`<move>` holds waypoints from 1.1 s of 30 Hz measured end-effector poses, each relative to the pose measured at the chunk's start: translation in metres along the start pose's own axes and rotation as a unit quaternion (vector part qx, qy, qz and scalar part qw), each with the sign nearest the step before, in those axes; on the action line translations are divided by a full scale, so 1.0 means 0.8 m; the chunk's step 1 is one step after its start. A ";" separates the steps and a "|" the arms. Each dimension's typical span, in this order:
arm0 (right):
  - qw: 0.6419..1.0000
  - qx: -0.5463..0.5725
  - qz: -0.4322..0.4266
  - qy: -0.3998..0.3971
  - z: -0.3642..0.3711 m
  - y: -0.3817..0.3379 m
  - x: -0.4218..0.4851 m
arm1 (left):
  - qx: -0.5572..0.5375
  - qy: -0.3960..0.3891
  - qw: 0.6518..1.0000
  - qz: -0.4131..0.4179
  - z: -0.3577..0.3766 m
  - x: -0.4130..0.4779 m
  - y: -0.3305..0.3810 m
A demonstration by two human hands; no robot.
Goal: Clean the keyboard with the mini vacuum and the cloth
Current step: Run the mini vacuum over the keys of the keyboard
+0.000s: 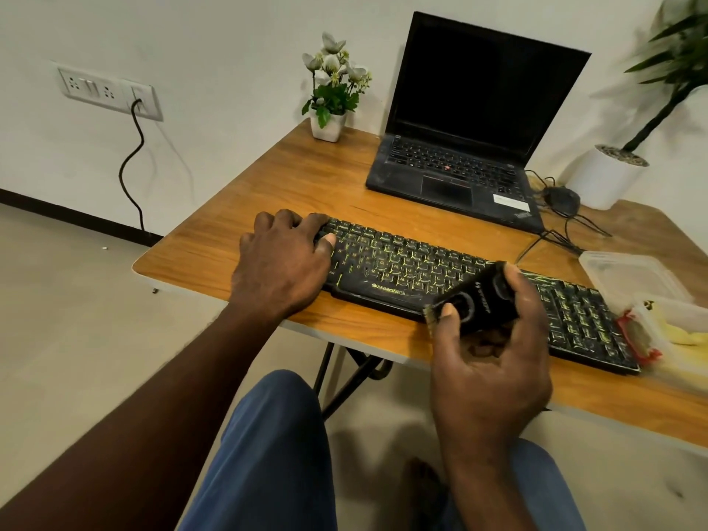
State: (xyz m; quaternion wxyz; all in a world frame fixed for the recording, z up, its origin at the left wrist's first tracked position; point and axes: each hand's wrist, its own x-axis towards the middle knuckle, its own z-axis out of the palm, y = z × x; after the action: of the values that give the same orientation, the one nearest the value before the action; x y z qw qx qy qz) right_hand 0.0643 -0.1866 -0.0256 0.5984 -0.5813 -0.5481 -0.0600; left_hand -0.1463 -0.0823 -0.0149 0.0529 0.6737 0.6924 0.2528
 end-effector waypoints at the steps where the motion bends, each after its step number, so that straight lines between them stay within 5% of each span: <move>1: 1.000 -0.012 0.000 0.008 -0.001 0.001 -0.002 | 0.001 0.001 1.000 0.001 0.000 0.000 0.000; 6: 0.997 0.014 -0.040 -0.058 0.013 -0.015 -0.014 | 0.000 0.005 1.000 0.001 0.000 0.000 0.001; 12: 1.000 -0.008 -0.024 0.002 0.007 -0.005 -0.014 | -0.002 0.002 1.000 0.003 0.001 0.000 0.000; 26: 0.988 0.090 -0.068 -0.109 0.070 -0.059 -0.028 | 0.002 0.004 1.000 0.006 0.000 -0.001 -0.001; 33: 0.995 -0.013 -0.040 -0.087 0.003 -0.005 -0.002 | 0.014 0.014 1.000 0.022 0.000 -0.003 0.000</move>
State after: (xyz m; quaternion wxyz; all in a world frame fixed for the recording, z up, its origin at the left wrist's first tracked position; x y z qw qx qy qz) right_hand 0.0592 -0.1871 -0.0246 0.5384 -0.5693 -0.6200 -0.0403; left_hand -0.1462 -0.0845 -0.0153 0.0286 0.6857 0.6816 0.2539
